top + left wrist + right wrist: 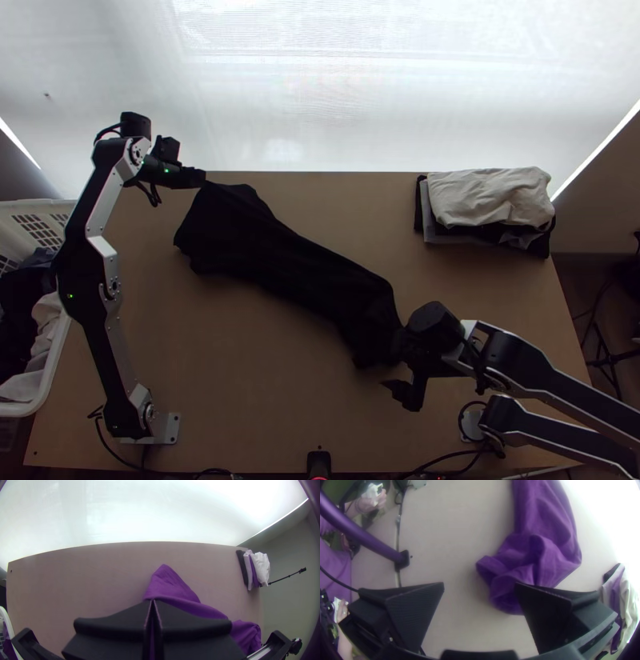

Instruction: Fold the t-shirt

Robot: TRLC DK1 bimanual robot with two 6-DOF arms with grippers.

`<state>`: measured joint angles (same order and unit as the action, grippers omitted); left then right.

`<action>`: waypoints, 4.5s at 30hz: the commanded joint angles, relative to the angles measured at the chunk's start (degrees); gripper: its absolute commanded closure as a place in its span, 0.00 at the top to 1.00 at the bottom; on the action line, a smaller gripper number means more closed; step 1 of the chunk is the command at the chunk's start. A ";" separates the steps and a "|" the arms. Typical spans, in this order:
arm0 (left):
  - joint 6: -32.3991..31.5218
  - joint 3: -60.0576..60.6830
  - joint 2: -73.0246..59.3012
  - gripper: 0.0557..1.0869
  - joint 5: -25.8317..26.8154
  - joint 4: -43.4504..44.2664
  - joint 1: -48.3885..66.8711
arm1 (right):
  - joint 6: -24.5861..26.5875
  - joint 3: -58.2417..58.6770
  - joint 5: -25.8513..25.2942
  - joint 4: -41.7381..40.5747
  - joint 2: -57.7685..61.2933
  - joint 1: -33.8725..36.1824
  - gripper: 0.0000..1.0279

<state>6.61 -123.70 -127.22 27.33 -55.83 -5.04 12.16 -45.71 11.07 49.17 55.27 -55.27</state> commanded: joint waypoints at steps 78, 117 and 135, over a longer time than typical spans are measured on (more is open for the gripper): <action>-0.64 -5.41 -6.20 0.03 -10.02 -0.94 -2.17 | 25.89 2.38 2.64 -22.89 23.66 1.65 0.84; -0.64 -5.59 -5.67 0.03 -10.02 -1.12 -2.08 | 18.69 -1.04 2.38 -27.63 10.56 6.13 0.03; -0.02 -1.72 2.50 0.03 -10.02 -4.02 -1.20 | 9.90 -21.61 -1.67 -27.19 11.53 16.59 0.03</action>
<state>6.33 -127.33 -129.69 17.28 -59.00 -6.48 25.47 -59.88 11.20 22.02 65.84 -44.51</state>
